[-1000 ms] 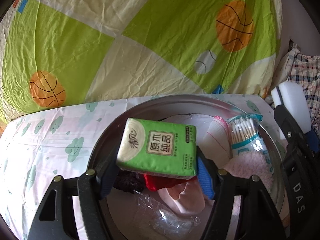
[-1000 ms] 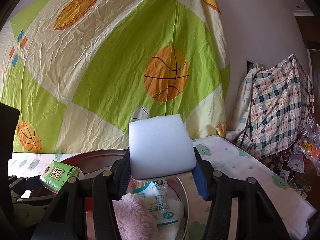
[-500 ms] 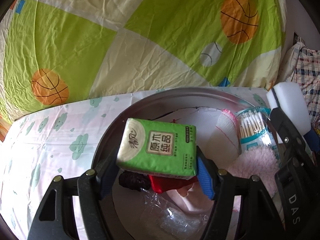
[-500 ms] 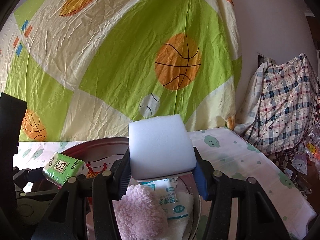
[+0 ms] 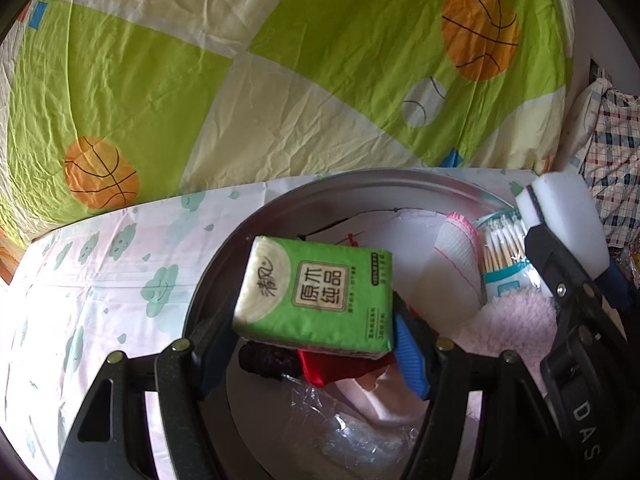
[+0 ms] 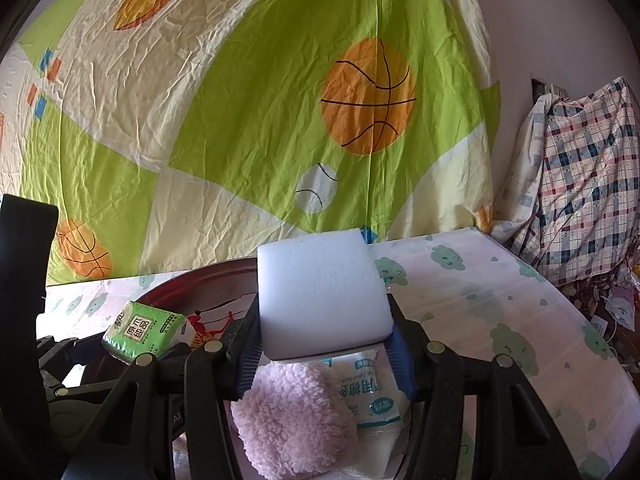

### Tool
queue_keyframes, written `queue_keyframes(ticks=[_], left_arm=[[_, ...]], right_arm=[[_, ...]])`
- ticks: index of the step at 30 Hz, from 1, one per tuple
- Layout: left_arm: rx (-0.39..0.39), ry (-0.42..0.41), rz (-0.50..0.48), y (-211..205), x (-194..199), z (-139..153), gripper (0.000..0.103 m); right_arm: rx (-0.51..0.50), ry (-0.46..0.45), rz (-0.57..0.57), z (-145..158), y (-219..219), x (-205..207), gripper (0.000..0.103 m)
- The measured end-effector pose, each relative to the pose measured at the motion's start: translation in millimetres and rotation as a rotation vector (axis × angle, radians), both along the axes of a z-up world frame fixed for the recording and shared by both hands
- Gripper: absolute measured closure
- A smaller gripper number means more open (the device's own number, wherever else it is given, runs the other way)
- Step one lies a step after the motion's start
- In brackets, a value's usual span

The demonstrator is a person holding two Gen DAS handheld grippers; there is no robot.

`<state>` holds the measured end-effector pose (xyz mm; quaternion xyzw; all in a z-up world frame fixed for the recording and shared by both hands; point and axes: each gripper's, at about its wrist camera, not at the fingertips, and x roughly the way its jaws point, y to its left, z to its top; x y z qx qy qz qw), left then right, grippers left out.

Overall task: Organize soft objects
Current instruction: 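Lower the tissue pack and sponge into the tin and open both tools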

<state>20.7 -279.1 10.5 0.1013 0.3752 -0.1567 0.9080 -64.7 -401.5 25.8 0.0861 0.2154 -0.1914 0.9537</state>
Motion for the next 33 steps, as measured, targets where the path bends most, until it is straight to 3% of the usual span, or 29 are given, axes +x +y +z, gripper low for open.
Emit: queue_keyframes(ticks=[9, 12, 15, 18, 21, 25, 28, 33], left_arm=[[0.011, 0.009, 0.017, -2, 2, -1, 0.031], [-0.005, 0.048, 0.031, 2, 6, -2, 0.018], [-0.086, 0.064, 0.003, 9, 4, 0, 0.002], [-0.152, -0.014, 0.015, 16, -7, 9, 0.0], [-0.141, -0.123, 0.014, 16, -21, 18, 0.0], [-0.148, -0.252, 0.102, 31, -34, 27, 0.0], [-0.2, -0.264, 0.139, 50, -36, 28, 0.0], [-0.264, -0.278, 0.189, 76, -41, 19, 0.0]], right_arm=[[0.021, 0.021, 0.012, -2, -2, 3, 0.044], [0.059, 0.011, 0.031, -3, -6, 3, 0.038], [0.14, -0.028, 0.04, -2, -18, -3, 0.019], [0.147, -0.076, 0.026, 2, -23, -11, 0.019], [0.132, -0.143, -0.009, 7, -27, -24, 0.019], [0.107, -0.252, -0.112, 15, -38, -47, 0.019], [0.135, -0.291, -0.195, 16, -53, -59, 0.019], [0.218, -0.289, -0.228, 5, -68, -64, 0.019]])
